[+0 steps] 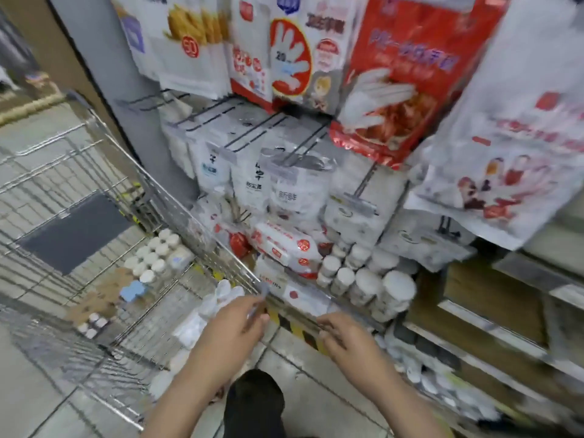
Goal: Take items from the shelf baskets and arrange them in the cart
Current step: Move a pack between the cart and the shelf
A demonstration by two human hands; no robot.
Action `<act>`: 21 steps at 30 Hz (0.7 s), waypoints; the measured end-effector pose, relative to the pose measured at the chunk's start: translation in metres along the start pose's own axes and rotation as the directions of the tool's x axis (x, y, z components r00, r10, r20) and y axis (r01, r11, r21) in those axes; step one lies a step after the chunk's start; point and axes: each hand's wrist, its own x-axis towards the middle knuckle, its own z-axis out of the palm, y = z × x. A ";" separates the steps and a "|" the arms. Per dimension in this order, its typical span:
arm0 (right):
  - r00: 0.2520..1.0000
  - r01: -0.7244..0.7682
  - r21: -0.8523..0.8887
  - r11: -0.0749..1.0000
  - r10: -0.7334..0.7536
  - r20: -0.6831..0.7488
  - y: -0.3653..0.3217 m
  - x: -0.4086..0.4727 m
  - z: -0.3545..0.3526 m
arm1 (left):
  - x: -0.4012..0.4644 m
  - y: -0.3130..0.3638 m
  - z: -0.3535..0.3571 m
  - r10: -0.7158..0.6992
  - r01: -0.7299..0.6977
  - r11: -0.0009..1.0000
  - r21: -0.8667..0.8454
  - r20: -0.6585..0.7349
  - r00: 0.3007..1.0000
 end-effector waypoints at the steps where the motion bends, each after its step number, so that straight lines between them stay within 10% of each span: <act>1: 0.997 -0.064 0.038 0.997 0.065 -0.029 0.012 -0.020 -0.009 | -0.001 0.016 0.007 0.042 -0.042 0.999 0.000 0.040 0.998; 9: 0.793 -0.381 0.401 0.833 0.518 -0.322 0.091 -0.151 -0.068 | 0.016 0.113 0.061 0.220 -0.253 0.967 0.042 0.370 0.903; 21: 0.430 -0.329 0.653 0.682 0.724 -0.540 0.127 -0.241 -0.127 | 0.068 0.274 0.152 0.512 -0.672 0.741 -0.005 0.652 0.559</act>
